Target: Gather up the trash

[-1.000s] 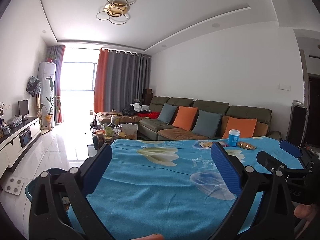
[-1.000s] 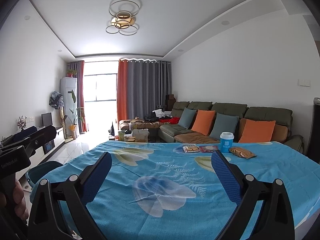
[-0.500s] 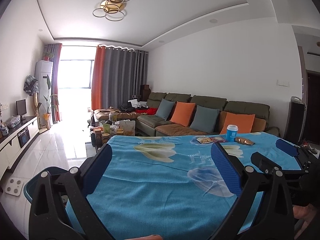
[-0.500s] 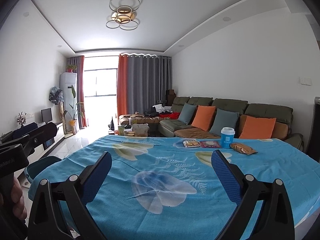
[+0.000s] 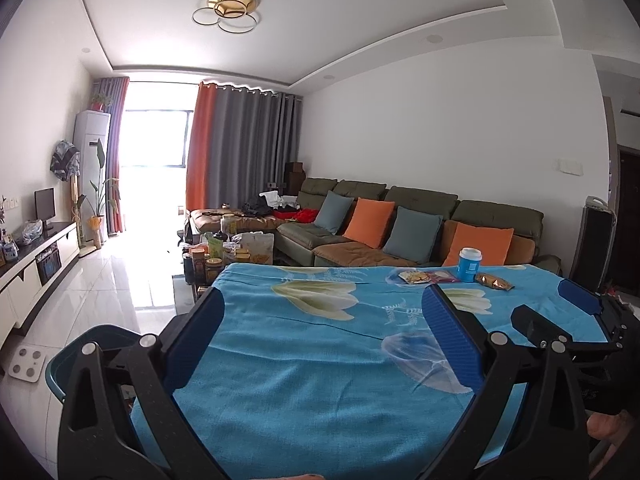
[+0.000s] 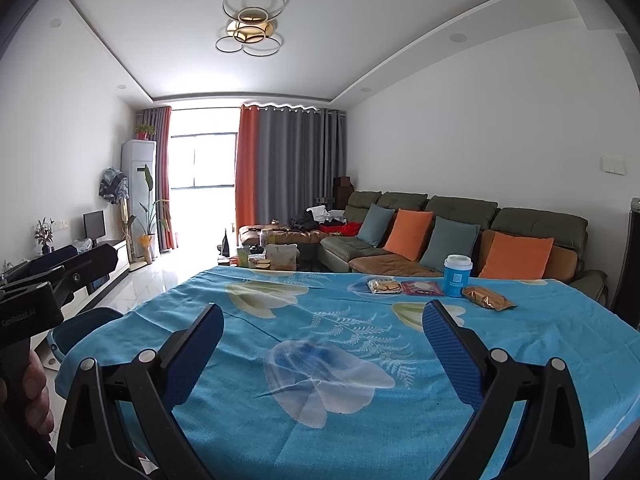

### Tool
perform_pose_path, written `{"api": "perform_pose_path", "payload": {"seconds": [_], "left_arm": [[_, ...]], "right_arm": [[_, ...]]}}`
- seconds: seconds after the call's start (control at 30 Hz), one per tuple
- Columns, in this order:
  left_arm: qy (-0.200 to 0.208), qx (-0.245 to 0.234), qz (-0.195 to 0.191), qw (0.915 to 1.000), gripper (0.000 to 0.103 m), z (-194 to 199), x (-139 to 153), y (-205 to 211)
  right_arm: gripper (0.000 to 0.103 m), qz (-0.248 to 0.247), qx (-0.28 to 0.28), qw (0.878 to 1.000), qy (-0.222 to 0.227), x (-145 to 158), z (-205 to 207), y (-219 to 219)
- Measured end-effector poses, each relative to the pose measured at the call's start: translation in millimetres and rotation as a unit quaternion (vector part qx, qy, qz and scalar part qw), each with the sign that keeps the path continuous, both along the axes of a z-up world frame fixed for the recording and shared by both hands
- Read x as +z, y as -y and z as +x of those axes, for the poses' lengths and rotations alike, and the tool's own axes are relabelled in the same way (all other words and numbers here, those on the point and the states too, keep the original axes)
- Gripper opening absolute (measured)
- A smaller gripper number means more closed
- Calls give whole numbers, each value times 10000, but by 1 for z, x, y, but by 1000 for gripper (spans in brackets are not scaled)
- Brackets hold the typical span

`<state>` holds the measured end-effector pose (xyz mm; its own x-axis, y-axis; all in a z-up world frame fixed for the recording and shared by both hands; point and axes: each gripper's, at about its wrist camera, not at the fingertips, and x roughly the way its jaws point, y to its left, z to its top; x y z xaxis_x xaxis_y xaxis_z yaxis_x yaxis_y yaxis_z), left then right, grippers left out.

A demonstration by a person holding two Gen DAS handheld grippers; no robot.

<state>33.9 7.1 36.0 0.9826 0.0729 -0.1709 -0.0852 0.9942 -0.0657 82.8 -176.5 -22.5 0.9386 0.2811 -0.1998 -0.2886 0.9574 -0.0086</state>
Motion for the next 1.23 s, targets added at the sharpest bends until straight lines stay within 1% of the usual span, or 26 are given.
{"api": "perform_pose_path", "payload": {"seconds": [0.07,0.23,0.5,0.67,0.8,0.9,1.1,1.23], "left_arm": [[36,-2,98,9999,97,1,1,0],[70,-96,145,9998,97,2,3,0],[79,-249,6,9997,97,-1,6,2],[121,-225,-2,9997,97,-6,5,3],[121,-195,-127,9997,97,-9,4,-1],[194,-129,-60,9997,97,-13,4,1],[108,-158,2,9998,97,-12,3,3],[19,-129,18,9999,97,-7,1,2]], "right_arm": [[96,-4,-6,10000,10,0,-1,0],[96,3,3,10000,15,0,-2,1],[96,5,21,10000,86,2,-6,1],[96,-9,71,9999,121,2,-10,0],[96,-22,128,9999,101,2,-12,-2],[96,-15,121,9998,143,2,-15,-2],[96,7,70,9999,135,1,-17,1],[96,35,-51,9999,103,0,-10,9]]}}
